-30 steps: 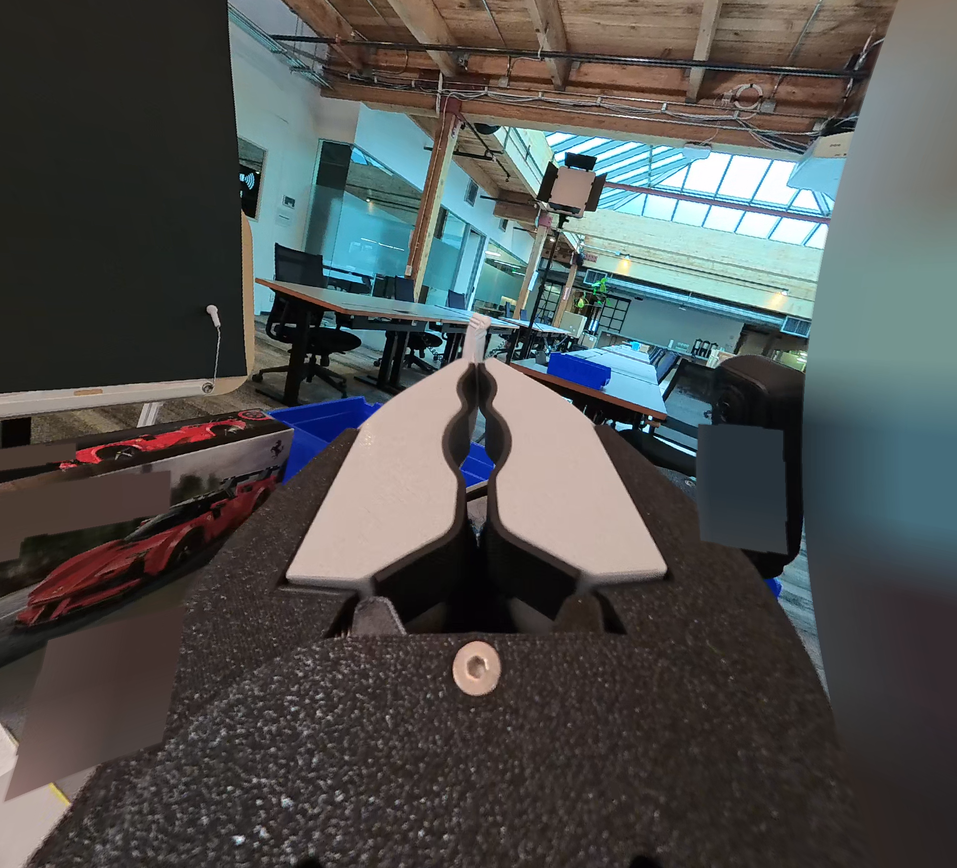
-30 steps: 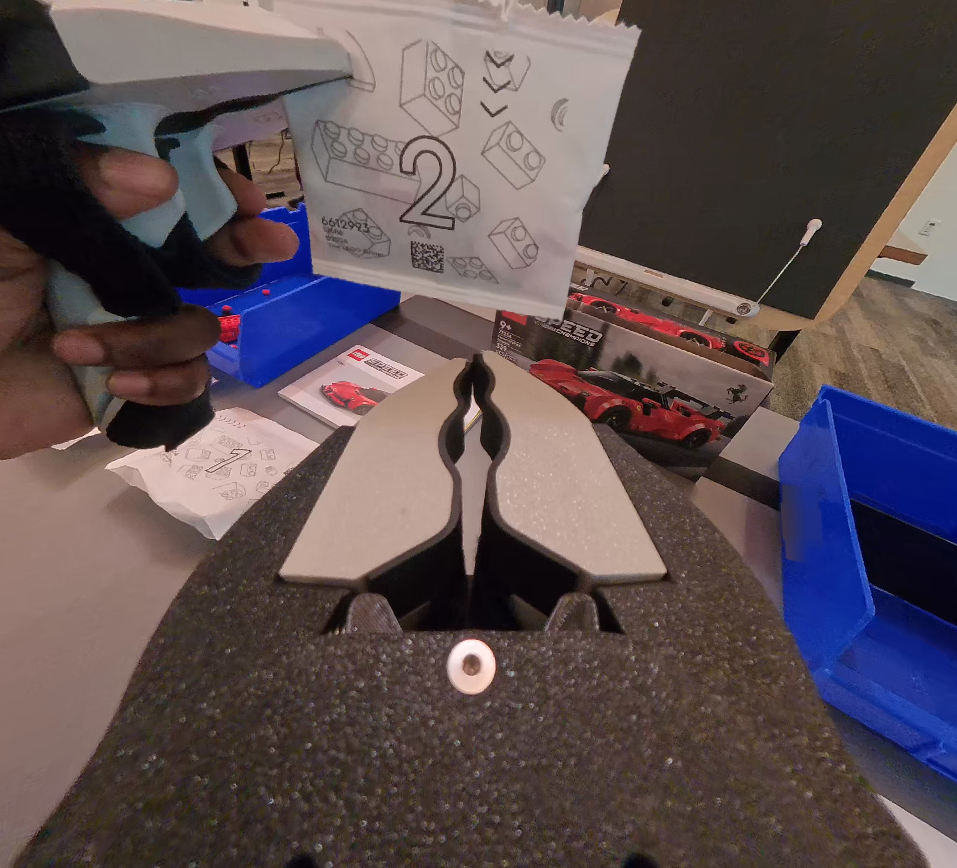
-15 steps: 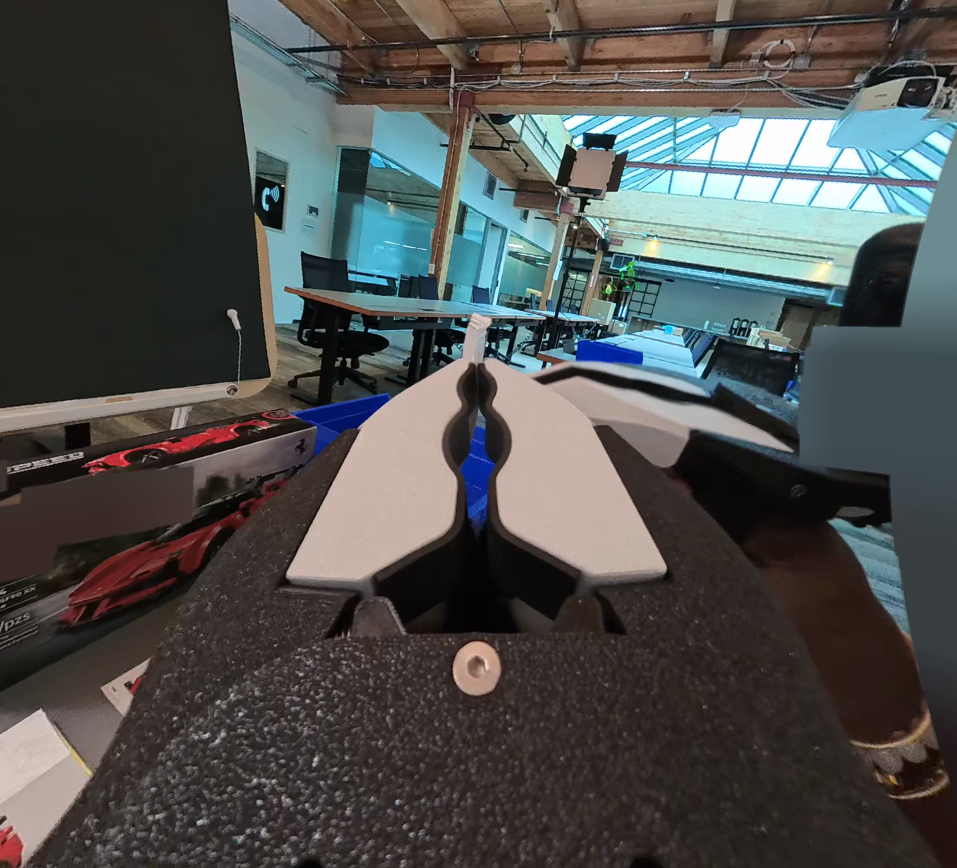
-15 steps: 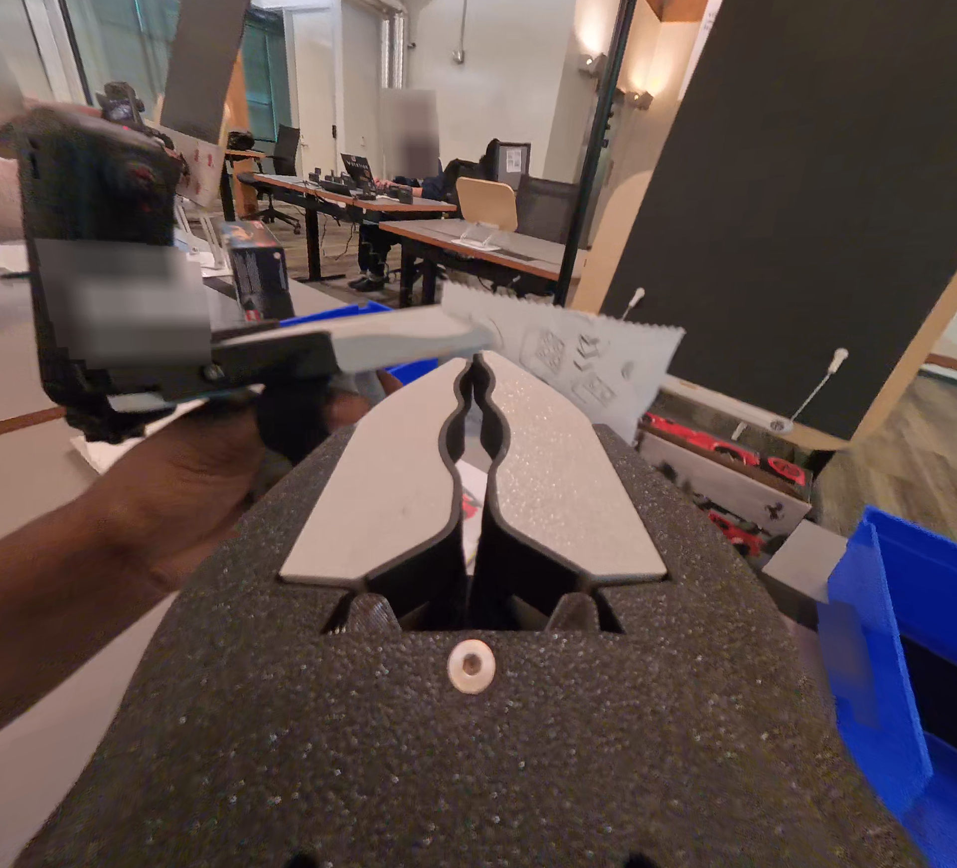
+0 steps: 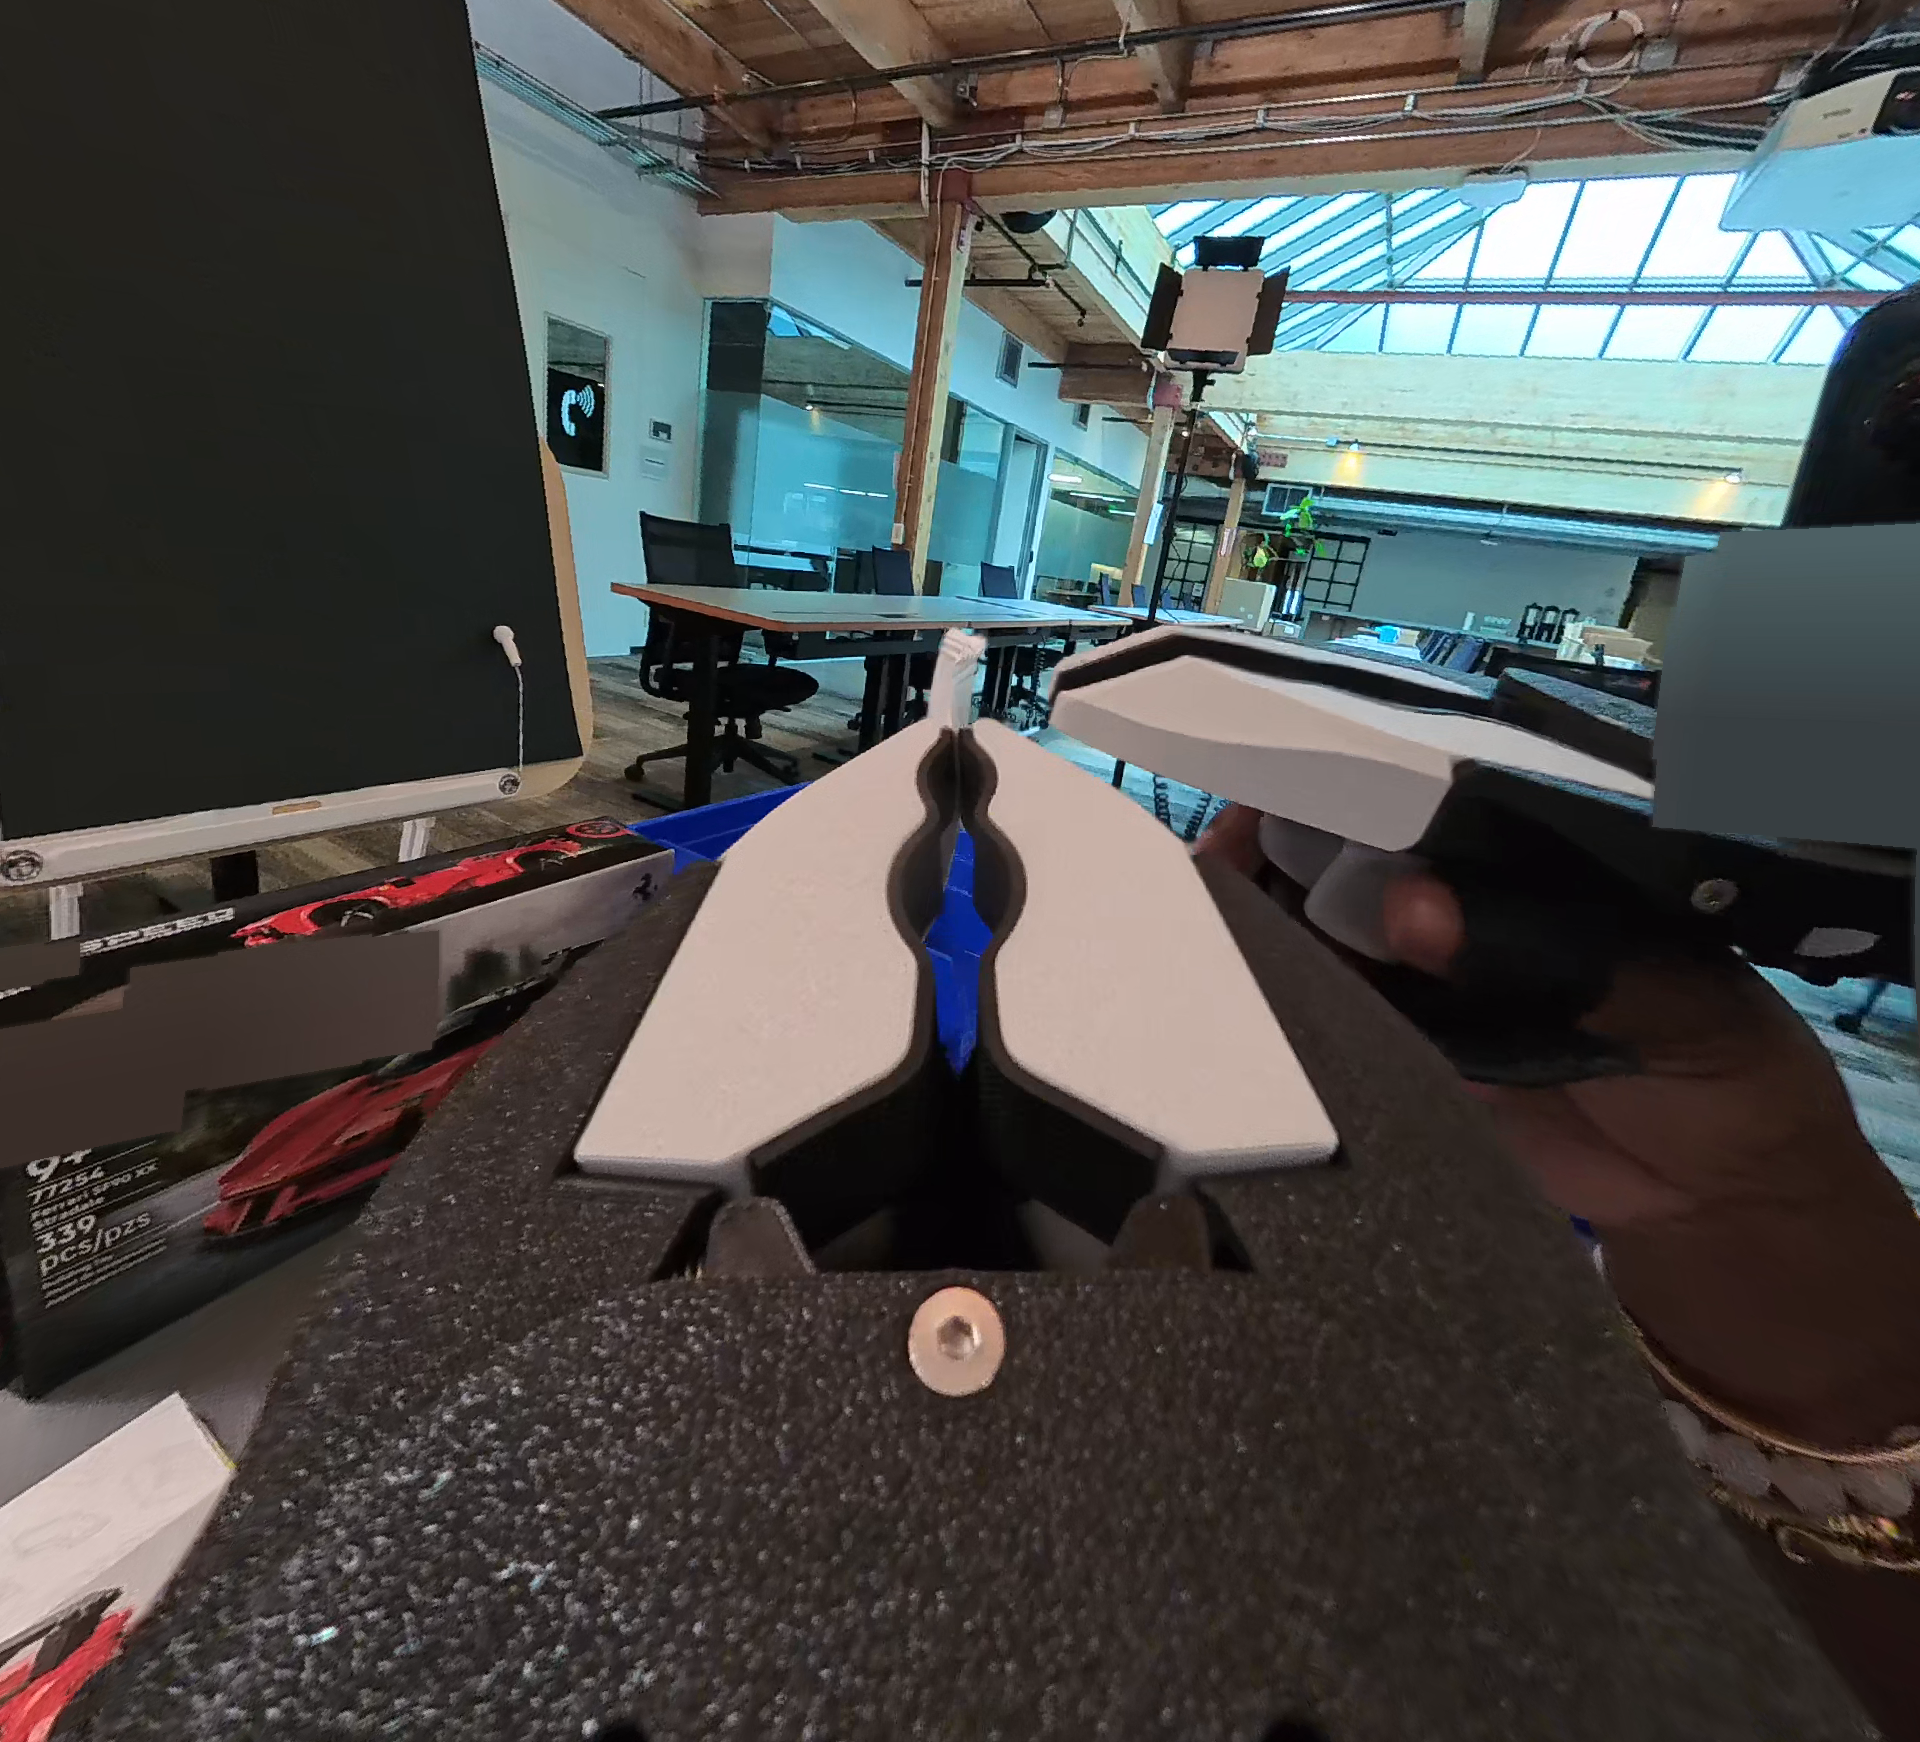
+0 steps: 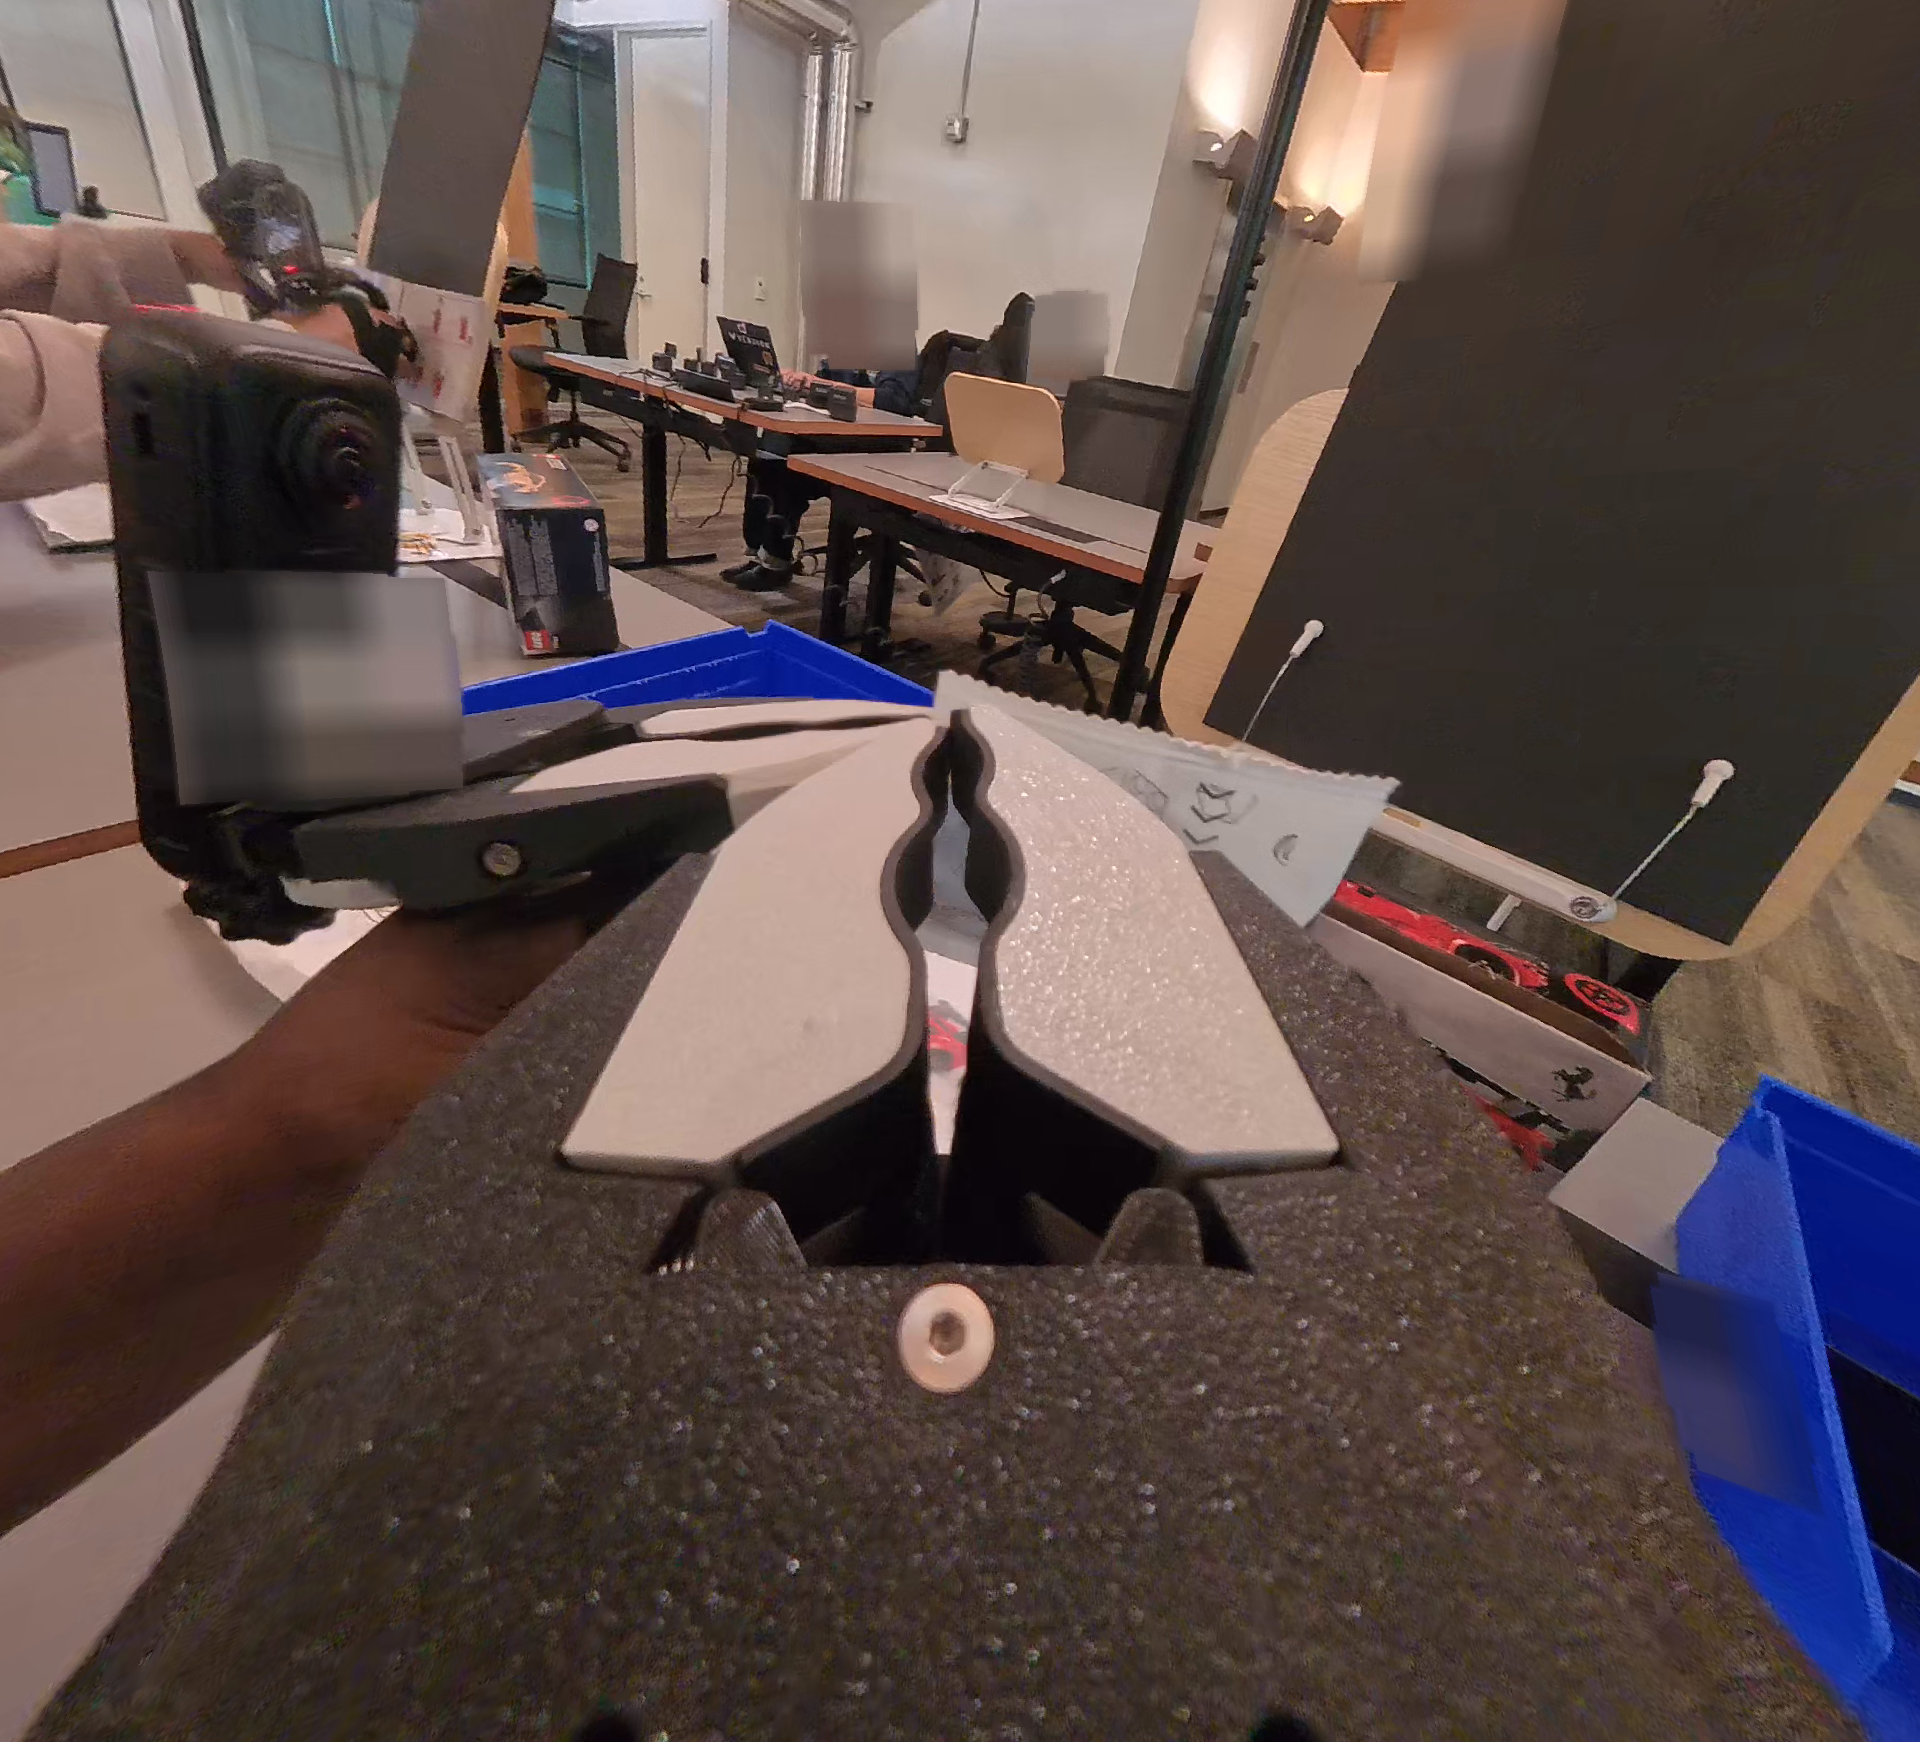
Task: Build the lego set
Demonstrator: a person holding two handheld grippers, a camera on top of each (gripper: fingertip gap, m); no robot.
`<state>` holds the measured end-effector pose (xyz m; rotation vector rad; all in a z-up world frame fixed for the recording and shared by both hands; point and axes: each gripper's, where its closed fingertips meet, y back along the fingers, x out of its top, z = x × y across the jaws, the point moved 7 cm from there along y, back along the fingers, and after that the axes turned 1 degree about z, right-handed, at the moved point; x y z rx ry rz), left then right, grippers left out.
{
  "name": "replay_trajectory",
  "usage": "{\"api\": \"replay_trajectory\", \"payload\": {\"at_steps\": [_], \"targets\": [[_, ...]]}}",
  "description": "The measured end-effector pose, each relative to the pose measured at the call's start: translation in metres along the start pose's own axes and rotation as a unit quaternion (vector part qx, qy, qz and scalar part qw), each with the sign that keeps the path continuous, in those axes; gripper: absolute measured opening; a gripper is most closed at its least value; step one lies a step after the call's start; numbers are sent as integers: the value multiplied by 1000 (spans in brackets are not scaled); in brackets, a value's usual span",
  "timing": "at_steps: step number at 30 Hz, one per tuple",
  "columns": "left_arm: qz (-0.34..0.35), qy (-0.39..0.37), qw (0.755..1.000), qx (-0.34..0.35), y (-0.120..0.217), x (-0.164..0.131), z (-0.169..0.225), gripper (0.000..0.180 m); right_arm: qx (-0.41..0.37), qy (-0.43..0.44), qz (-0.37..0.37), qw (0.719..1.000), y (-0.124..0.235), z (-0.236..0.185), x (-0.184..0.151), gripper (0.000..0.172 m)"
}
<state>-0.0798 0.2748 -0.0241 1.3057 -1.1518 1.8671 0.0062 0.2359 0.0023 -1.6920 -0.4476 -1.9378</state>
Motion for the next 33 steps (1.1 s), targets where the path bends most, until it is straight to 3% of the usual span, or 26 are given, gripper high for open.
{"api": "replay_trajectory", "payload": {"at_steps": [24,29,33], "targets": [[17,41,998,-45,7,12,12,0,-114,11,-7,993,19,56,-4,0],[18,43,998,-43,7,13,11,0,-111,13,-5,994,21,54,-3,0],[22,48,998,-43,7,14,11,0,-56,-2,14,998,22,39,-1,0]]}}
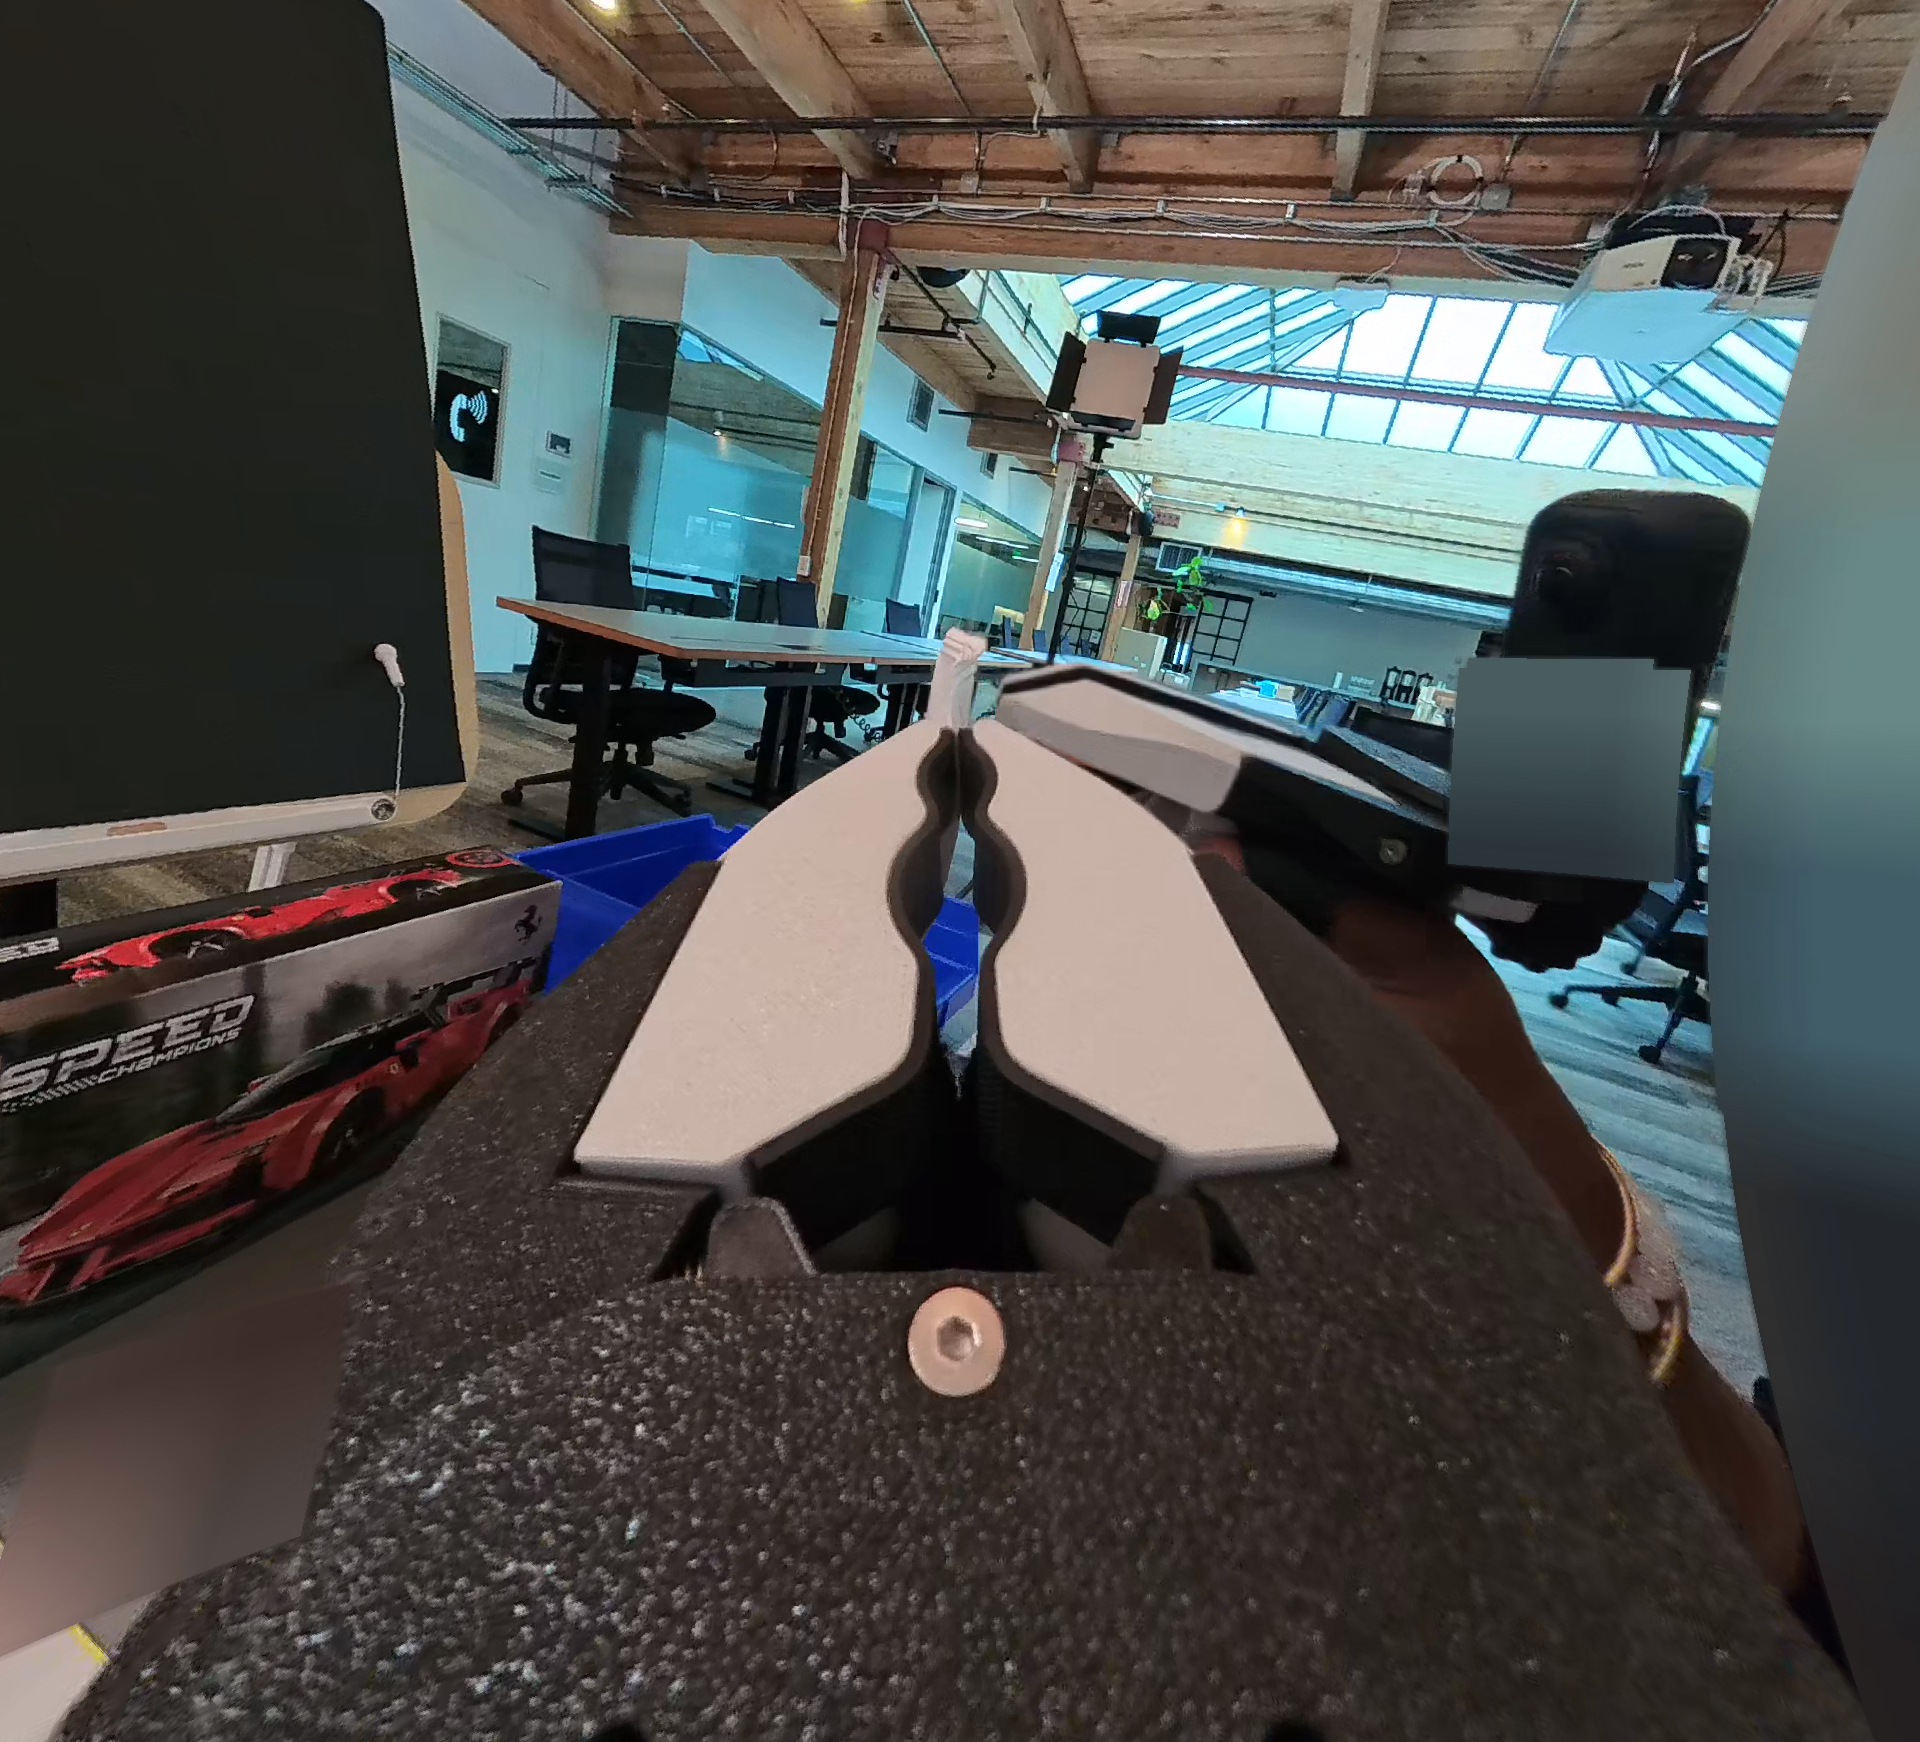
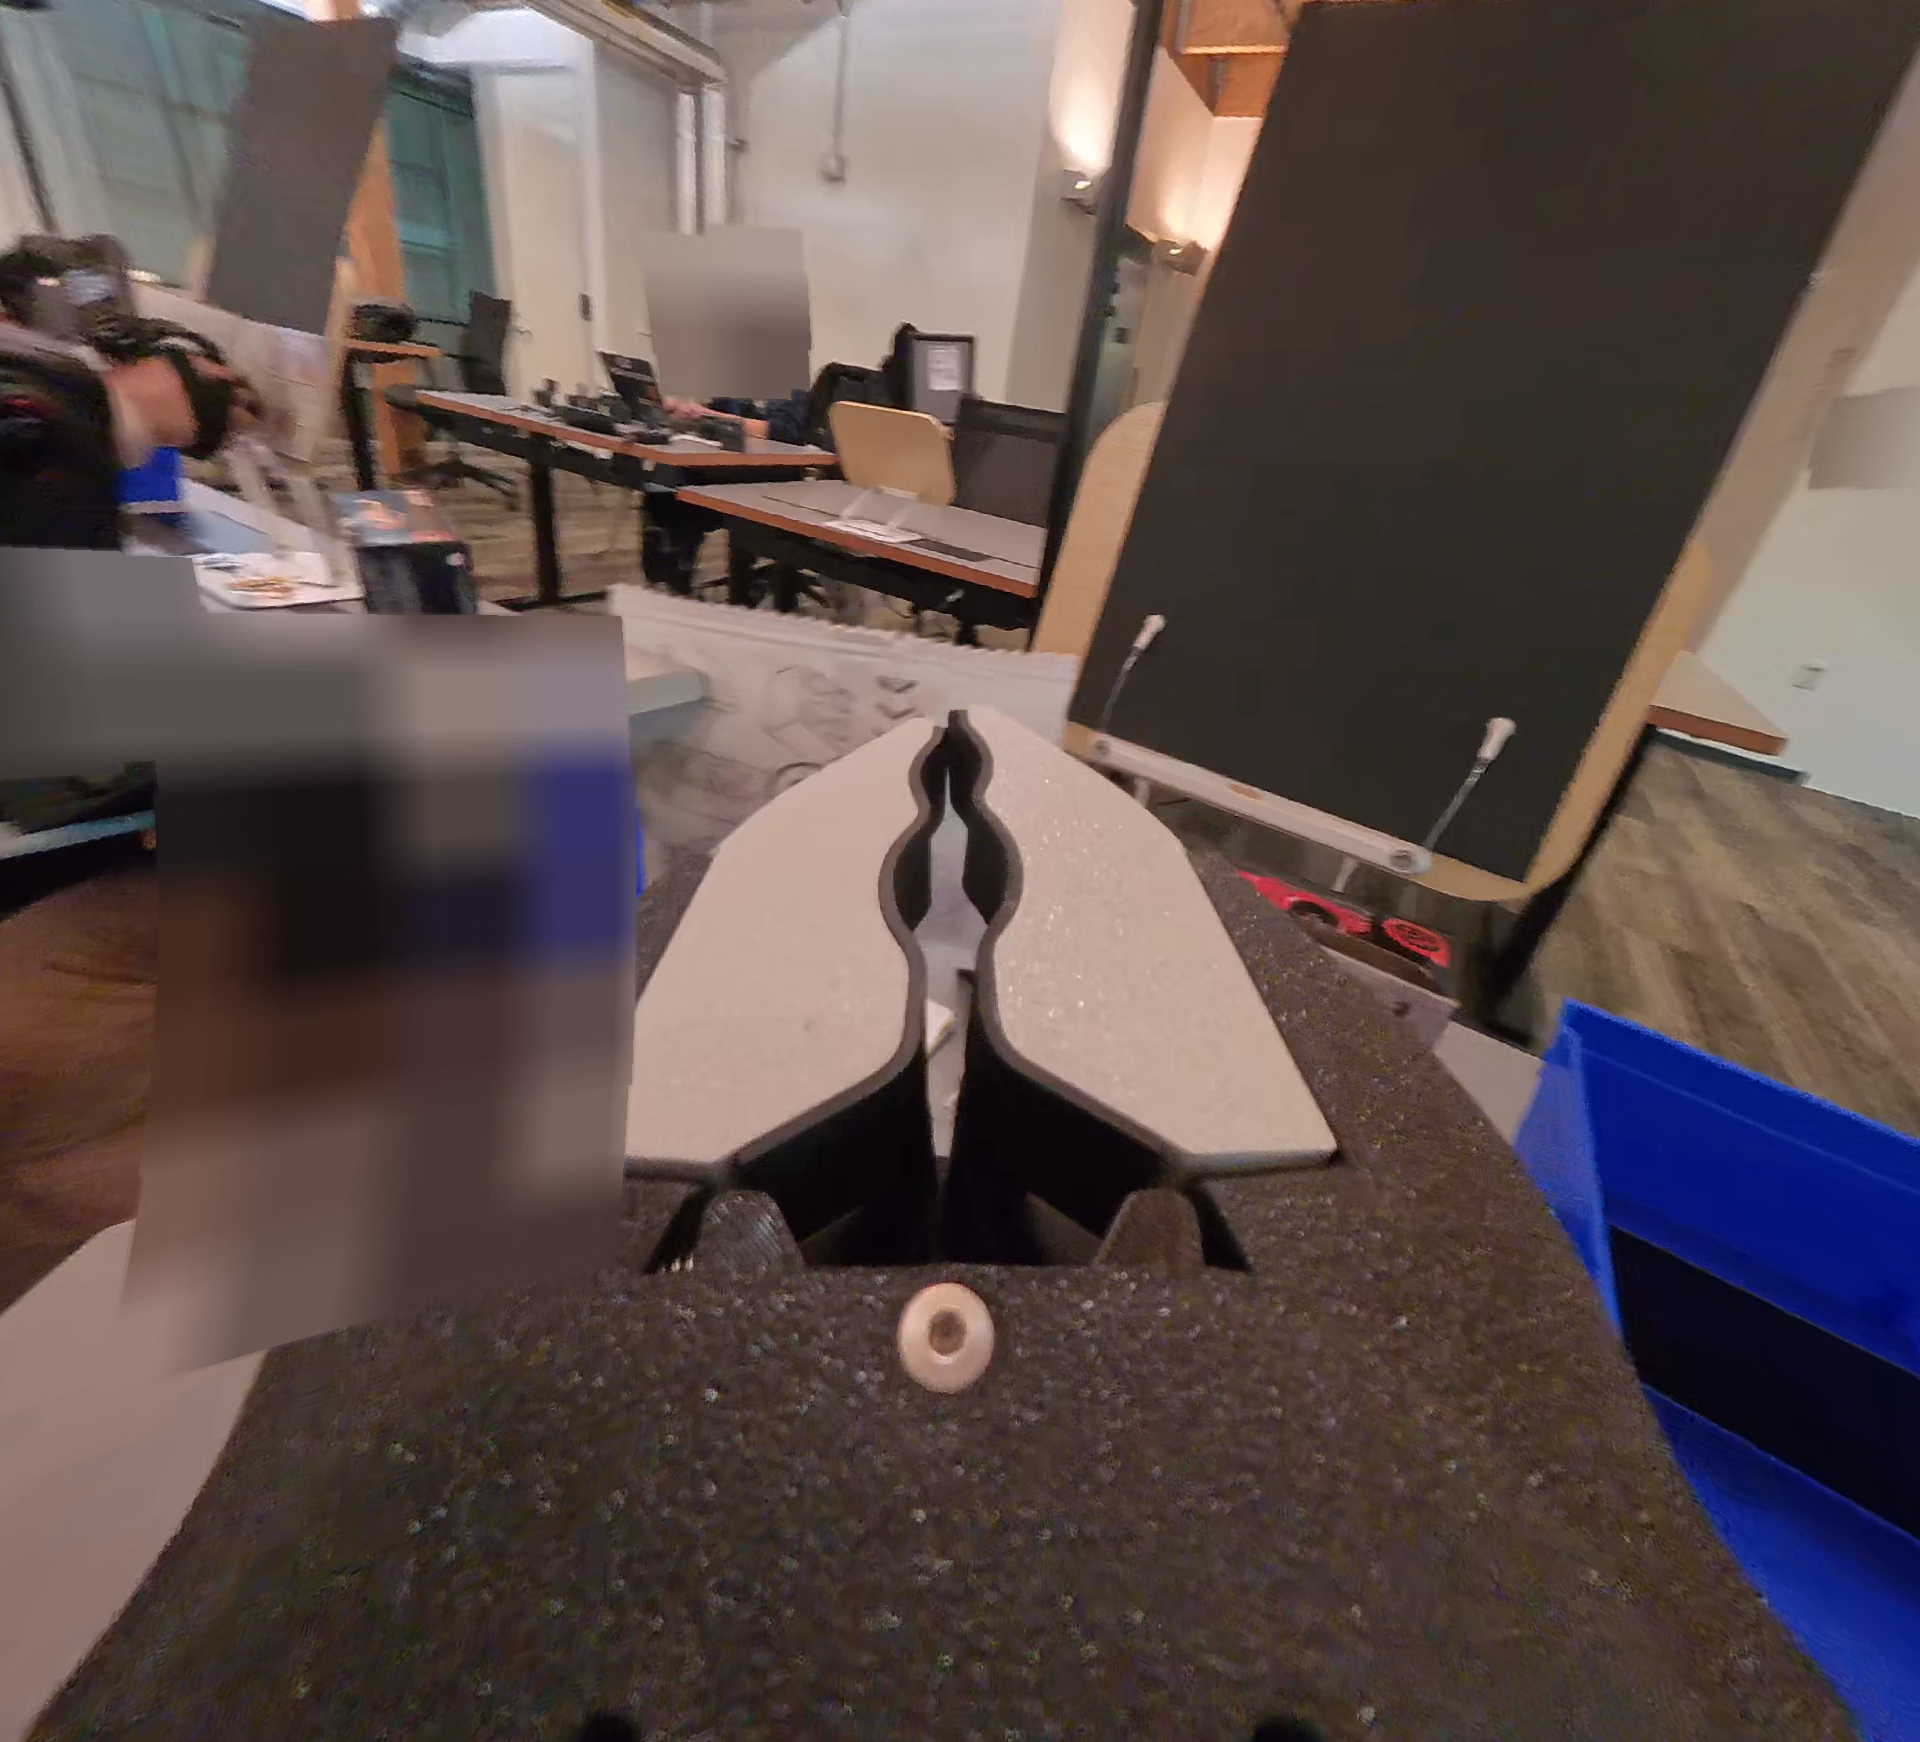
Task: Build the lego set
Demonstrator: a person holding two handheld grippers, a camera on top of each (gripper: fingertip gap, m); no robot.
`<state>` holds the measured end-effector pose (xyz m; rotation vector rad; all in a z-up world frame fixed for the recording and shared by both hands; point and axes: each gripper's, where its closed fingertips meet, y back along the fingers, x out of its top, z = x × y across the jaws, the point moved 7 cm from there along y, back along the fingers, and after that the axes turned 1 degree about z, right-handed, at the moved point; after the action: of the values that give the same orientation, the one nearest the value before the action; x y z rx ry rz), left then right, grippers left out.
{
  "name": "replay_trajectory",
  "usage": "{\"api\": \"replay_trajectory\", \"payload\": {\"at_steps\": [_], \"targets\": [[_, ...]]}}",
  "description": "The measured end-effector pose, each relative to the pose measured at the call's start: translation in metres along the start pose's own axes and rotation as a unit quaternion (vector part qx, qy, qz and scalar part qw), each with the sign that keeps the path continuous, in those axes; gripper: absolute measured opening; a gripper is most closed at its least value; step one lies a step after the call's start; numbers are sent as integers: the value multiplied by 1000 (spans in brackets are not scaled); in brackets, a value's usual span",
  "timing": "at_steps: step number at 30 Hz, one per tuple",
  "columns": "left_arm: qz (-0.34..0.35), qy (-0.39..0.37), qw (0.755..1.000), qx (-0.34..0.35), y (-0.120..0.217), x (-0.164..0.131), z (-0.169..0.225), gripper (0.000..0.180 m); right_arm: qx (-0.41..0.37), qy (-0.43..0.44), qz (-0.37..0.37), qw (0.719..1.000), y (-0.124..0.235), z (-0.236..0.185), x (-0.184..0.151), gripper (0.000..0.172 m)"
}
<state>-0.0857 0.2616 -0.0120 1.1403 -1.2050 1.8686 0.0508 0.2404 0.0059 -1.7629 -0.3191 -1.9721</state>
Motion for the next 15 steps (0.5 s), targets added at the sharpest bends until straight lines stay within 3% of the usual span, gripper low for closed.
{"api": "replay_trajectory", "payload": {"at_steps": [8,15], "targets": [[2,7,1000,-5,-2,-4,2,0,8,11,-6,1000,-5,-8,1,0],[10,9,1000,-5,0,0,1,0,11,6,-34,999,-6,-10,-17,0]]}}
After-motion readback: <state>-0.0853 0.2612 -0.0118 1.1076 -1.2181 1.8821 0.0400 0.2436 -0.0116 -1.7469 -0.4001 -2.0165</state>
